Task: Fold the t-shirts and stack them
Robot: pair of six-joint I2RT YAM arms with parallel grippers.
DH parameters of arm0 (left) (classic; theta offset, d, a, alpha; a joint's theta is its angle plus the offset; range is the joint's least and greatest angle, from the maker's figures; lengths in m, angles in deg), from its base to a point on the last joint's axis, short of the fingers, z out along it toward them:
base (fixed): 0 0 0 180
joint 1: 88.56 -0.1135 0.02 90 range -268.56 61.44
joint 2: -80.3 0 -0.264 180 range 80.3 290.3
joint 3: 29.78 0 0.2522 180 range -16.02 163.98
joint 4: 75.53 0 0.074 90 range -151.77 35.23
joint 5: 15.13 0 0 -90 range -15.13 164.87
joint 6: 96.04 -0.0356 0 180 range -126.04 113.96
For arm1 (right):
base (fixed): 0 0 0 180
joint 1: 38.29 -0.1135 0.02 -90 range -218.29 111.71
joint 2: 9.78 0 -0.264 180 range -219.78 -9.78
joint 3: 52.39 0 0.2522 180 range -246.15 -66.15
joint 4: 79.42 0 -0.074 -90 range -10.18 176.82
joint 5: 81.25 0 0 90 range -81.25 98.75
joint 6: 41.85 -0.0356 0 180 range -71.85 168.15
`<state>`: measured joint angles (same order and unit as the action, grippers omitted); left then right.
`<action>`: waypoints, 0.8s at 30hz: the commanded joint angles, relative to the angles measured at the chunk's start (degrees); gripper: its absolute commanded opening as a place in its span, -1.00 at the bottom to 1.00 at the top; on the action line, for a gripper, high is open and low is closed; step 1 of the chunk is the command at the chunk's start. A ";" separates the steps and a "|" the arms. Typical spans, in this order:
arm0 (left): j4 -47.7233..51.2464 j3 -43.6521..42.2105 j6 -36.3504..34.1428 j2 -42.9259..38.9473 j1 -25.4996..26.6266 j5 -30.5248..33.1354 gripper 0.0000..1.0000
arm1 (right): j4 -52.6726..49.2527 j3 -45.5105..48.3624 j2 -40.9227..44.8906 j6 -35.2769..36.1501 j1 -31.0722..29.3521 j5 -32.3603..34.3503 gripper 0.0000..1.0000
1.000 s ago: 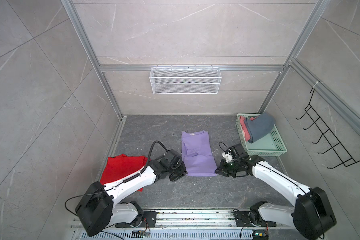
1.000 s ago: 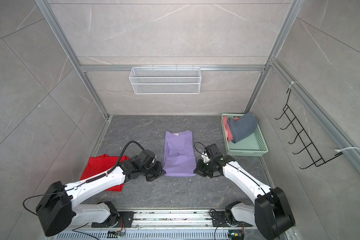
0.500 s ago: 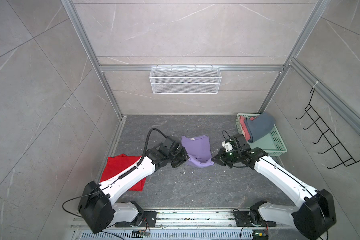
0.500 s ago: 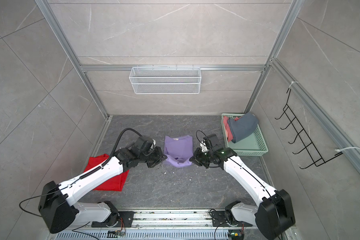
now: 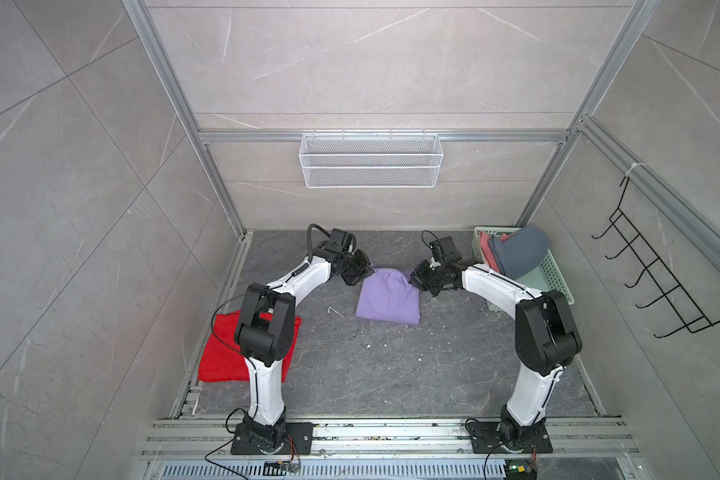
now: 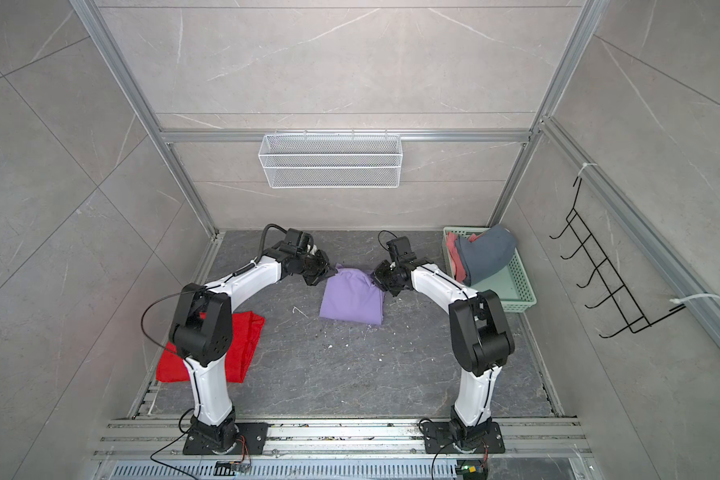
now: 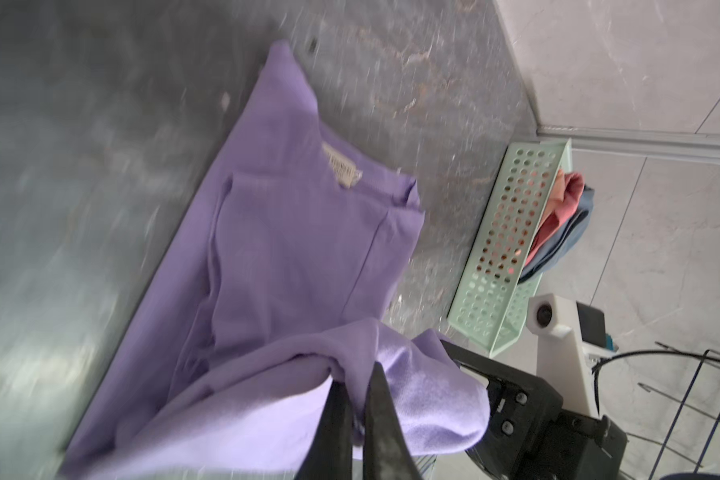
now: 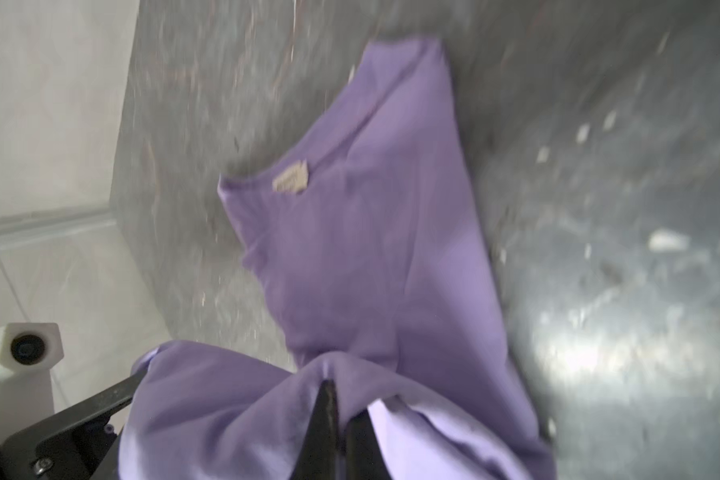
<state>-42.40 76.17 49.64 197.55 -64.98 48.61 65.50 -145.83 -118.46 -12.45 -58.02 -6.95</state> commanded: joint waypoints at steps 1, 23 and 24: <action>-0.09 8.45 -3.47 5.44 -0.53 -3.70 -0.79 | 0.98 -3.78 -3.45 -1.57 1.81 5.38 -0.99; 3.87 -15.06 -9.98 -11.64 -3.01 1.49 0.26 | 0.93 10.57 8.24 8.05 1.94 -1.38 0.32; 3.55 -16.86 -9.55 -12.35 -2.54 1.14 0.26 | 2.62 13.51 10.12 6.24 1.44 -1.85 0.34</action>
<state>-39.14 62.70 41.97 188.35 -68.72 50.47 68.67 -137.48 -112.32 -4.73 -55.88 -7.74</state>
